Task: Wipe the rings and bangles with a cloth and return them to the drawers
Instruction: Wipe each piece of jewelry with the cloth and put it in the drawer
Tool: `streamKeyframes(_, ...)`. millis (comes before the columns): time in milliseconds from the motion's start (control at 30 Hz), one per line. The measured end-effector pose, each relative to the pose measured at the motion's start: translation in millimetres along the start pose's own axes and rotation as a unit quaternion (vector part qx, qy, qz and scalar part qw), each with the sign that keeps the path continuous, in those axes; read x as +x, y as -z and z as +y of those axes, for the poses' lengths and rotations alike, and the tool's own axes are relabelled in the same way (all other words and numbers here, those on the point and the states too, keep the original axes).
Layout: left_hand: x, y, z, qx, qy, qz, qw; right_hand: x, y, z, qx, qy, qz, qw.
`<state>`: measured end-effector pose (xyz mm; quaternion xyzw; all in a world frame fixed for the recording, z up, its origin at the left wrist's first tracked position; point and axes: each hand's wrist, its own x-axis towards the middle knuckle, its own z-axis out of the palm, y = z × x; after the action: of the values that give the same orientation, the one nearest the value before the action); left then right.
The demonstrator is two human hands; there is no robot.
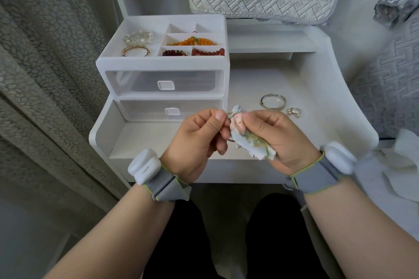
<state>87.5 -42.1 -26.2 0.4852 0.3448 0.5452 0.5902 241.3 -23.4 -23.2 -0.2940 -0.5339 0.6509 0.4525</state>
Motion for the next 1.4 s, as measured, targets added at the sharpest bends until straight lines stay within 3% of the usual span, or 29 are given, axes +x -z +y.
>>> streamKeyframes(67, 1, -1, -4, -0.045, 0.006, -0.016, 0.999, -3, -3, -2, 0.111, -0.041, -0.049, 0.992)
streamKeyframes(133, 1, -2, -6, -0.040, 0.006, -0.017, 0.999, -5, -4, -4, 0.141, -0.064, -0.055, 0.986)
streamKeyframes(300, 0, 3, 0, 0.088, -0.032, -0.027, 0.995, -2, -3, -6, 0.021, -0.066, -0.038, 0.997)
streamKeyframes(433, -1, -2, 0, 0.112, -0.048, -0.033, 0.992, 3, -7, -11, -0.020, -0.070, -0.014, 0.997)
streamKeyframes(667, 3, -1, -2, -0.019, -0.012, 0.032, 0.999, -5, -6, 0, 0.100, -0.027, -0.073, 0.992)
streamKeyframes(733, 3, -2, -2, -0.035, -0.005, 0.041, 0.999, -4, -6, 3, 0.084, -0.016, -0.061, 0.994)
streamKeyframes(1000, 3, 5, 0, 0.144, -0.122, 0.021, 0.982, 4, 0, 6, -0.017, 0.045, 0.007, 0.999)
streamKeyframes(1167, 1, 3, 8, 0.244, -0.110, 0.049, 0.962, 3, 1, 14, 0.005, 0.022, 0.029, 0.999)
streamKeyframes(1300, 2, 1, 6, 0.203, -0.075, 0.108, 0.970, -1, -2, 20, 0.055, 0.051, -0.021, 0.997)
streamKeyframes(1400, 3, -2, 1, 0.113, -0.031, 0.142, 0.983, 2, 1, 28, 0.035, 0.051, -0.008, 0.998)
